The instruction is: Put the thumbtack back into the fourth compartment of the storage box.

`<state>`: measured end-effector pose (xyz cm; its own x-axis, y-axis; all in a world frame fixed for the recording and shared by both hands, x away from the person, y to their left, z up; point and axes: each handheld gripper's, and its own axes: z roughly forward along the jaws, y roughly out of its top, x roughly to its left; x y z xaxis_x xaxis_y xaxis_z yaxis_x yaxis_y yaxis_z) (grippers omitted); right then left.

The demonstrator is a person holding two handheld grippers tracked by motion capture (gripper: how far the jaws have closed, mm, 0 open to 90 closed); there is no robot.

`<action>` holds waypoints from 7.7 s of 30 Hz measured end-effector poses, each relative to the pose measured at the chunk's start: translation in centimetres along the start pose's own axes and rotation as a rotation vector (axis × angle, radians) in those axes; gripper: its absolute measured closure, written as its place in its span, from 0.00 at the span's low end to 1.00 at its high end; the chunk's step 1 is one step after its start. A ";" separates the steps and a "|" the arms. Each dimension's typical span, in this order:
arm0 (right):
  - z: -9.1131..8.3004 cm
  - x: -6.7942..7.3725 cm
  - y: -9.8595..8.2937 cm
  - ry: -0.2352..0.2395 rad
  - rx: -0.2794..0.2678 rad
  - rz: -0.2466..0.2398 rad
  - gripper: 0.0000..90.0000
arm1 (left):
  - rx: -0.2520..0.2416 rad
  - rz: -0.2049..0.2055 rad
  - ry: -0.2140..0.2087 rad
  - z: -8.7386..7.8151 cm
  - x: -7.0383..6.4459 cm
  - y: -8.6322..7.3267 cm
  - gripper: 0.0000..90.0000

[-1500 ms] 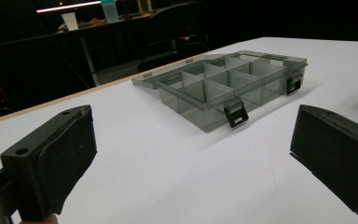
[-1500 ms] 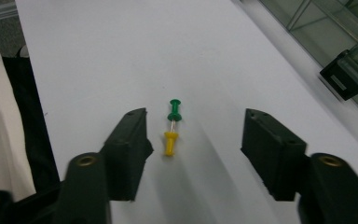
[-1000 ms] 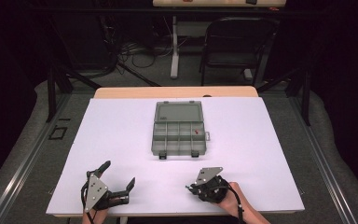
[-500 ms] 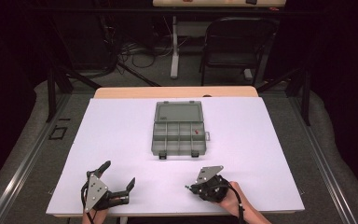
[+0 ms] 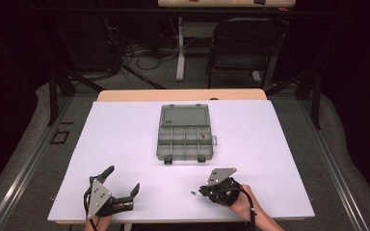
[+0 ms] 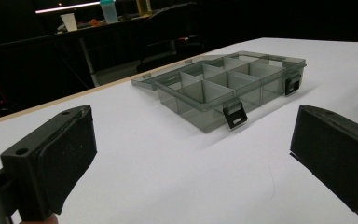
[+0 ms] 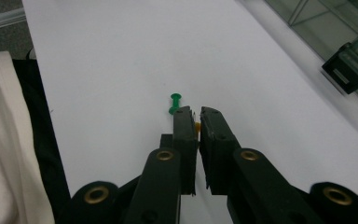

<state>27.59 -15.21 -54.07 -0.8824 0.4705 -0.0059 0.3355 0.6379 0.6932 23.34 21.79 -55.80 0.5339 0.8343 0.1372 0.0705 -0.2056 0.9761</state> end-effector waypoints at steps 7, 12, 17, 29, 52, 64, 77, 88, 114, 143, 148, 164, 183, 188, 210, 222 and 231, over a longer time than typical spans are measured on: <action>-0.3 -0.4 0.2 -0.020 -0.014 0.004 0.95 | 0.002 0.003 -0.001 0.0 0.0 0.0 0.00; -0.6 -0.8 0.3 -0.036 -0.022 0.005 0.95 | 0.001 0.001 -0.002 0.1 0.0 0.0 0.00; -0.8 -1.0 0.4 -0.048 -0.028 0.010 0.95 | 0.001 0.002 0.000 0.0 0.0 0.0 0.00; -1.5 -1.9 0.8 -0.082 -0.053 0.018 0.95 | 0.002 0.001 0.001 0.1 0.0 0.0 0.00; -2.1 -3.5 2.3 -0.125 -0.082 0.017 0.95 | 0.002 0.002 0.005 0.1 -0.1 0.0 0.00; -2.6 -4.9 3.5 -0.161 -0.108 0.017 0.95 | 0.002 0.003 0.008 0.1 0.0 0.0 0.00; -2.7 -6.5 4.9 -0.188 -0.120 0.021 0.95 | 0.002 0.002 0.009 0.1 0.0 0.0 0.00; -2.1 -8.0 6.0 -0.204 -0.116 0.035 0.95 | 0.002 0.002 0.010 0.1 0.0 0.0 0.00; -0.2 -11.8 8.1 -0.248 -0.070 0.065 0.95 | 0.003 0.001 0.009 0.1 0.1 -0.1 0.00; 4.5 -16.1 9.3 -0.290 0.051 0.146 0.95 | 0.003 0.000 0.007 0.1 0.1 -0.1 0.00; 4.8 -16.5 9.5 -0.298 0.057 0.164 0.88 | 0.003 -0.001 0.008 0.0 0.1 -0.1 0.00; 1.8 -15.0 8.9 -0.253 -0.047 0.170 0.28 | 0.001 -0.001 0.007 0.0 0.1 -0.1 0.00; -1.9 -10.1 7.7 -0.178 -0.151 0.088 0.07 | 0.003 0.000 0.008 0.0 0.1 0.0 0.00; -2.4 -9.0 7.0 -0.164 -0.158 0.078 0.04 | 0.002 0.000 0.008 0.0 0.1 0.0 0.00; -1.1 -4.6 4.2 -0.082 -0.151 0.024 0.00 | 0.004 0.001 0.008 0.1 0.0 0.0 0.00; 0.4 -2.9 3.6 -0.028 -0.094 0.011 0.00 | 0.003 0.001 0.006 0.1 0.0 0.0 0.00; 1.6 -1.9 3.3 0.002 -0.053 0.001 0.00 | 0.002 0.000 0.006 0.1 0.0 0.0 0.00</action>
<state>30.93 -13.09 -52.92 -0.8826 0.4700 -0.0036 0.3187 0.6040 0.7304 23.40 21.76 -55.85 0.5290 0.8373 0.1382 0.0718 -0.2064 0.9758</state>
